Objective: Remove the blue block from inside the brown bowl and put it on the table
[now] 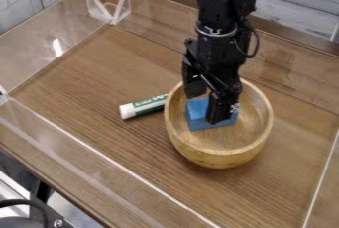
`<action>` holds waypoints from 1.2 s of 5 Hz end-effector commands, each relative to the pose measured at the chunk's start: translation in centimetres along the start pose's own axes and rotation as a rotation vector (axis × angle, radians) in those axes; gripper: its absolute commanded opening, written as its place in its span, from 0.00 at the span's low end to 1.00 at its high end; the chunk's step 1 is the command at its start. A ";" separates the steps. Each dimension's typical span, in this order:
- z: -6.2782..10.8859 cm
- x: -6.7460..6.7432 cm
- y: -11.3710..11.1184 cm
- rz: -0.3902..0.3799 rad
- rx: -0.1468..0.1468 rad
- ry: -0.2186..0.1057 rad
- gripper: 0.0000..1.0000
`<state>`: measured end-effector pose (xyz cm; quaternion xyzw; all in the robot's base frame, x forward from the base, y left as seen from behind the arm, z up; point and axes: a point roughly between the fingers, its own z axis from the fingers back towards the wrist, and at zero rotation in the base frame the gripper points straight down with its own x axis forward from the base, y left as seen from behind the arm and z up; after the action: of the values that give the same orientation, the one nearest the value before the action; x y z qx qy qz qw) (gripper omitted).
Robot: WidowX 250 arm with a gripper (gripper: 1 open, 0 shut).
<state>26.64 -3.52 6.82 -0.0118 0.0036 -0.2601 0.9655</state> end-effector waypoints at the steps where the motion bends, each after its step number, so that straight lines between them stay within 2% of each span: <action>1: 1.5 0.3 0.4 0.026 0.019 -0.057 1.00; 6: 2.2 0.4 0.9 0.090 0.013 -0.076 1.00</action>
<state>26.46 -2.99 6.76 -0.0212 0.0093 -0.2186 0.9755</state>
